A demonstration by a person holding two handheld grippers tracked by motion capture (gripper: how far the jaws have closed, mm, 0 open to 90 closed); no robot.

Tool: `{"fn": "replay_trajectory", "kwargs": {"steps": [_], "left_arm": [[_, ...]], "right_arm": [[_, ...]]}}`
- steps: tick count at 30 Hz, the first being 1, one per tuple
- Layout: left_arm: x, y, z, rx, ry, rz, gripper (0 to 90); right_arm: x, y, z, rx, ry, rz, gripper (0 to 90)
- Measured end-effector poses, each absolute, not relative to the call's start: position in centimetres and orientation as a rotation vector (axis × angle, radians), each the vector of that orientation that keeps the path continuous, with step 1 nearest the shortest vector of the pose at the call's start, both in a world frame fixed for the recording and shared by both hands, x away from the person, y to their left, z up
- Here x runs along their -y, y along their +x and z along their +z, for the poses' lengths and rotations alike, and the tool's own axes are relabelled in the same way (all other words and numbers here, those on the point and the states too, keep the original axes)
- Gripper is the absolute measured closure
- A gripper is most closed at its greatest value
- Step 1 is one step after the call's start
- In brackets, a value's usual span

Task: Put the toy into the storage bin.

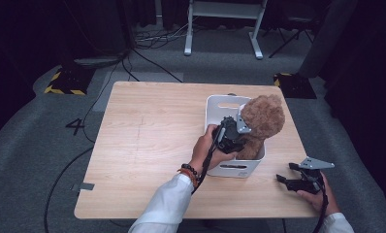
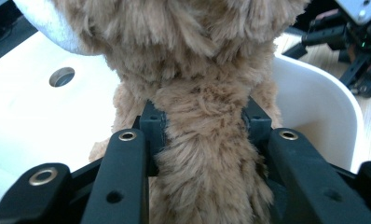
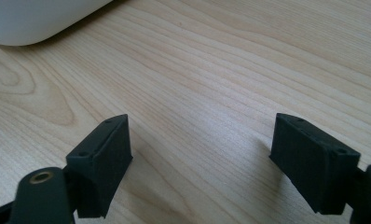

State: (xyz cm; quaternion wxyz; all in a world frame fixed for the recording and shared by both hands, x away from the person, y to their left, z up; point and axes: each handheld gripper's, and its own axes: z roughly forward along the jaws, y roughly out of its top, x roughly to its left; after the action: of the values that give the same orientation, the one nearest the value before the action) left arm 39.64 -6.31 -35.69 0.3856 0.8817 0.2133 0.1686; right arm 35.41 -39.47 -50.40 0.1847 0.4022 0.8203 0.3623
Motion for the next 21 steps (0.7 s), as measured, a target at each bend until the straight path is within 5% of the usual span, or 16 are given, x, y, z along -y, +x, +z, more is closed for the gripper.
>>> {"fn": "replay_trajectory", "kwargs": {"steps": [21], "left_arm": [[7.14, 40.19, -36.15, -0.510, 2.489, 0.398, 62.2]], "right_arm": [[39.48, 35.42, -50.40, -2.312, 1.133, 1.022, 19.8]]}}
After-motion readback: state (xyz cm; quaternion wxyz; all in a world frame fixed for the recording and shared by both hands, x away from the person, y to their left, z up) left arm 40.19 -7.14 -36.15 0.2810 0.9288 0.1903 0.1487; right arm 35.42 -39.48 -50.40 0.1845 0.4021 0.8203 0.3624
